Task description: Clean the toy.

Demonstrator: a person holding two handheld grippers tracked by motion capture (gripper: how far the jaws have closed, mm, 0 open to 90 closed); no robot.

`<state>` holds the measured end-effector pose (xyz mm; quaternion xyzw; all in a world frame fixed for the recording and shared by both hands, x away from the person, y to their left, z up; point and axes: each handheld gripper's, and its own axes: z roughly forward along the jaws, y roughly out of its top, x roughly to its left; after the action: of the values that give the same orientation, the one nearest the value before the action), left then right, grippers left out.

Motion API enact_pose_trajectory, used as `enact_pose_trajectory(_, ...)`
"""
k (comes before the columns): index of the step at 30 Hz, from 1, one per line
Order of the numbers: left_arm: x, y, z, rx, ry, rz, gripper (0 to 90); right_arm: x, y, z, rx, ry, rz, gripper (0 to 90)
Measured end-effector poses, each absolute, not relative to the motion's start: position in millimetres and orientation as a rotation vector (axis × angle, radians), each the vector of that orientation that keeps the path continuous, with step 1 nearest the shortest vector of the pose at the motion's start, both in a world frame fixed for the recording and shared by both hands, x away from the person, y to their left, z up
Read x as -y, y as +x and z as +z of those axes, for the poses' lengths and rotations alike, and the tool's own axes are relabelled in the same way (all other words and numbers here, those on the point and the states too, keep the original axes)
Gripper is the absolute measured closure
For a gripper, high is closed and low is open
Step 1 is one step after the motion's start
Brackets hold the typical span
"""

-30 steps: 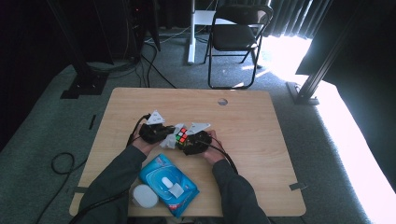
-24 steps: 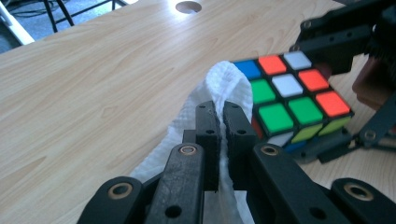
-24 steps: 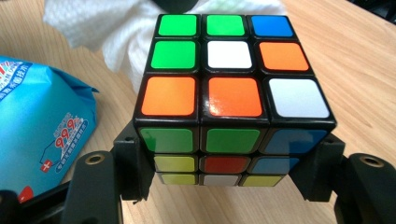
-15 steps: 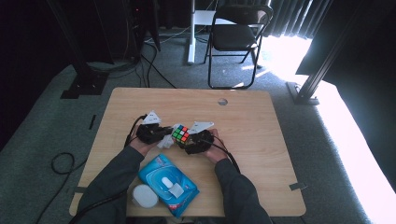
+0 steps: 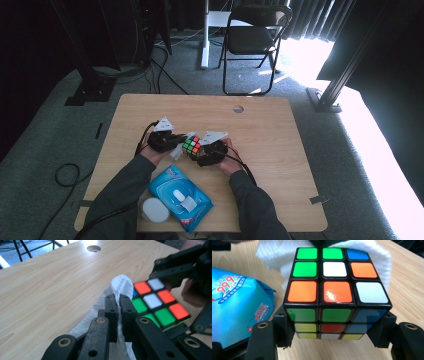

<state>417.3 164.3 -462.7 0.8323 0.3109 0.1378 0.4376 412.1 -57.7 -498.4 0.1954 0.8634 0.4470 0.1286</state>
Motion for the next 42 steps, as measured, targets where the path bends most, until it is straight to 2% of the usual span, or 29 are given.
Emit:
enact_pose_trajectory(7, -161.0, 418.1, -471.3, -0.777, 2.098, 0.324, 86.9, 62.1, 412.7, -494.0, -2.493, 0.572, 1.324, 34.3)
enact_pose_trajectory(19, -165.1, 415.6, -455.5, -0.753, 2.034, 0.324, 86.9, 58.3, 410.9, -498.4, -2.519, 0.546, 1.306, 34.3)
enact_pose_trajectory(30, -163.1, 417.4, -470.4, -0.75, 2.101, 0.282, 87.0, 64.8, 412.9, -494.4, -2.49, 0.579, 1.323, 34.3)
enact_pose_trajectory(42, -161.6, 415.9, -467.6, -0.738, 2.08, 0.274, 87.0, 70.6, 413.4, -493.3, -2.492, 0.579, 1.338, 34.3)
